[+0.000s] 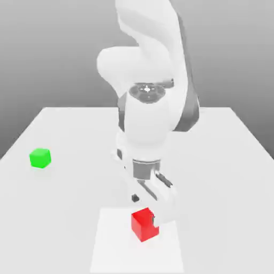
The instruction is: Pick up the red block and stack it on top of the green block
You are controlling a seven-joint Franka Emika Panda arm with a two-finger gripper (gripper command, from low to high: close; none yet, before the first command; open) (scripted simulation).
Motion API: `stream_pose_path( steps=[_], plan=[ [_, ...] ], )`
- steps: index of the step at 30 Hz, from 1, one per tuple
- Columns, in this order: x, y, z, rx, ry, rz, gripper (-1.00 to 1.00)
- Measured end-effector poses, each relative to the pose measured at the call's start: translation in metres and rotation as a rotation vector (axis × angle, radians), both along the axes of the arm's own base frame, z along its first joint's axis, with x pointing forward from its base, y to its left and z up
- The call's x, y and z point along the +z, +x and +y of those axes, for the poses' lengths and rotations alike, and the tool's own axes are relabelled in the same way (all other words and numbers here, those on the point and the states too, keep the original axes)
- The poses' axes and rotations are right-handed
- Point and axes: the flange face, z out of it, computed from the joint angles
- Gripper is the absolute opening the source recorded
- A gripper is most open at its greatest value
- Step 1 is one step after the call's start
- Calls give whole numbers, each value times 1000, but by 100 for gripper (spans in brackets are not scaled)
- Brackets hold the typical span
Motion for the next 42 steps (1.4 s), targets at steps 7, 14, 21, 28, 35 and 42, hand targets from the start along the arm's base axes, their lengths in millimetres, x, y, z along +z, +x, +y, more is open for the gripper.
stream_pose_path(
  steps=[7,14,21,28,35,42],
  plan=[
    [-16,-1,0,-2,1,-1,-100],
    [29,0,0,0,-1,-2,-100],
    [68,-22,-128,-358,-17,-11,-100],
    [86,-99,-253,-784,-28,-16,-100],
    [91,-227,-339,-1245,-19,-9,-100],
    [84,-327,-362,-1569,11,-6,-100]
  ],
)
